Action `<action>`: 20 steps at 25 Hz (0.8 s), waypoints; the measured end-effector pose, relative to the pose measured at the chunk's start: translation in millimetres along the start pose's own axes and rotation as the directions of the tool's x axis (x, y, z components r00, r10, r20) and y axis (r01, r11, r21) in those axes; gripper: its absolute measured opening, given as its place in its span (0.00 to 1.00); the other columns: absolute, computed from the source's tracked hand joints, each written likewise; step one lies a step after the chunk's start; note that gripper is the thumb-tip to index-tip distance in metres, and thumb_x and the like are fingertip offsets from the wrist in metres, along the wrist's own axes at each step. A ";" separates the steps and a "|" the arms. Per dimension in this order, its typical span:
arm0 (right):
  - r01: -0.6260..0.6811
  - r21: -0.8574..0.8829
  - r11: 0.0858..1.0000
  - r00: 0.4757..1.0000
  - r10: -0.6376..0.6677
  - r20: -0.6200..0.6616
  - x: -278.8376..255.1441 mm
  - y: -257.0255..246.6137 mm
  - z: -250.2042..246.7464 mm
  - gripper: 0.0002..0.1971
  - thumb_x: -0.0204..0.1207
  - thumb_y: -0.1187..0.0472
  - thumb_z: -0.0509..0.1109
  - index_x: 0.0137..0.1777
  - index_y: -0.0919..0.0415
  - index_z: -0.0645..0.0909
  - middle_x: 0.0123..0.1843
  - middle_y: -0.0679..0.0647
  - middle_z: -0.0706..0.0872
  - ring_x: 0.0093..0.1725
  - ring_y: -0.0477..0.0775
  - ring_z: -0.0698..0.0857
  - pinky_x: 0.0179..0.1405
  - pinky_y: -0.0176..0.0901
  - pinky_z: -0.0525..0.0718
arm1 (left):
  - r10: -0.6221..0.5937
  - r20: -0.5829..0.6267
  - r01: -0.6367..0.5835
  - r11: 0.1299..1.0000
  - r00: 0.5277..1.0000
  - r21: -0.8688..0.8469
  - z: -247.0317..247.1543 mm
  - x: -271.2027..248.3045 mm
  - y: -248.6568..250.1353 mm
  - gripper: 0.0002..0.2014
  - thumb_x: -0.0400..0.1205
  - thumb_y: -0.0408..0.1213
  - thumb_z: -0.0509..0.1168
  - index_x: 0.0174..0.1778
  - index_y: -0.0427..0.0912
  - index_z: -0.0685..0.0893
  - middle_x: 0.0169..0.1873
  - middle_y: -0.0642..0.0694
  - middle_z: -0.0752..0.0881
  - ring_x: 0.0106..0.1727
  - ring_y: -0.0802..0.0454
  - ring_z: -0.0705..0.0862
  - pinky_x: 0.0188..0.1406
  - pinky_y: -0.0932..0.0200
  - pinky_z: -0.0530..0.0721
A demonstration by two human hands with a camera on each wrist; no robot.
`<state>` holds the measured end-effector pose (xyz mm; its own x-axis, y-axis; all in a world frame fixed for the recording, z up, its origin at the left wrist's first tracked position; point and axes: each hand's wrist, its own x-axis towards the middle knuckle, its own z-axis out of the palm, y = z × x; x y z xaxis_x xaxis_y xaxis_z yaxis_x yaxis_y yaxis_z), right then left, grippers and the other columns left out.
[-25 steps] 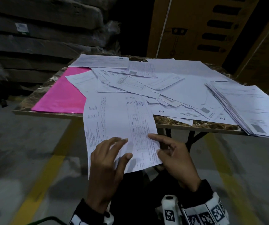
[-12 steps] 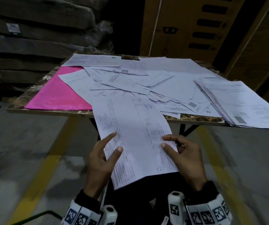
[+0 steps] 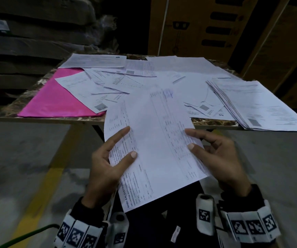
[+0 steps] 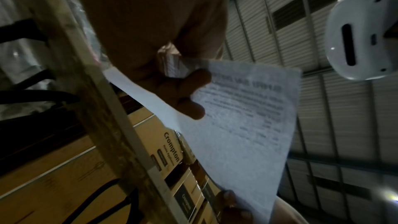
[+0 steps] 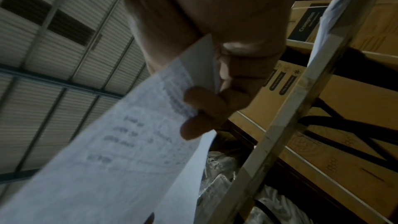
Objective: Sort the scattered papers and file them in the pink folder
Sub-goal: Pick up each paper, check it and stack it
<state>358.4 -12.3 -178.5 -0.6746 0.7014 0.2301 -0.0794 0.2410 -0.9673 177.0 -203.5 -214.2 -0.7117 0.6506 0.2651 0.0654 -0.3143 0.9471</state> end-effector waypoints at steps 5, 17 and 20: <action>0.068 -0.110 0.992 0.998 -0.069 -0.002 23.0 4.3 9.9 0.16 0.77 0.70 0.74 0.59 0.49 0.89 0.54 0.35 0.91 0.46 0.41 0.86 0.49 0.34 0.85 | -0.049 -0.052 0.050 0.999 0.997 0.011 -1.9 21.7 -1.1 0.28 0.74 0.32 0.75 0.70 0.53 0.84 0.69 0.59 0.84 0.69 0.52 0.84 0.64 0.41 0.87; -0.023 -0.378 0.926 0.995 0.057 0.081 142.4 -45.6 15.4 0.12 0.80 0.58 0.74 0.63 0.52 0.87 0.63 0.52 0.88 0.38 0.60 0.92 0.27 0.46 0.83 | -0.009 -0.231 0.060 0.975 0.973 0.212 -43.1 131.9 -6.7 0.27 0.79 0.27 0.74 0.75 0.43 0.80 0.73 0.47 0.80 0.74 0.48 0.78 0.74 0.42 0.78; -0.011 -0.547 0.837 0.980 0.118 0.160 187.7 -50.5 16.1 0.14 0.80 0.57 0.73 0.65 0.55 0.86 0.64 0.49 0.85 0.40 0.51 0.91 0.29 0.40 0.83 | -0.039 -0.243 0.096 0.970 0.969 0.225 -47.3 135.4 -11.9 0.28 0.79 0.27 0.74 0.76 0.42 0.80 0.73 0.46 0.80 0.73 0.48 0.79 0.71 0.48 0.79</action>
<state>223.9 96.3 -88.1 -0.7878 0.6086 0.0945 0.3427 0.5606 -0.7538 46.8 -144.3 -198.2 -0.8624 0.4748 0.1756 0.1524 -0.0873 0.9845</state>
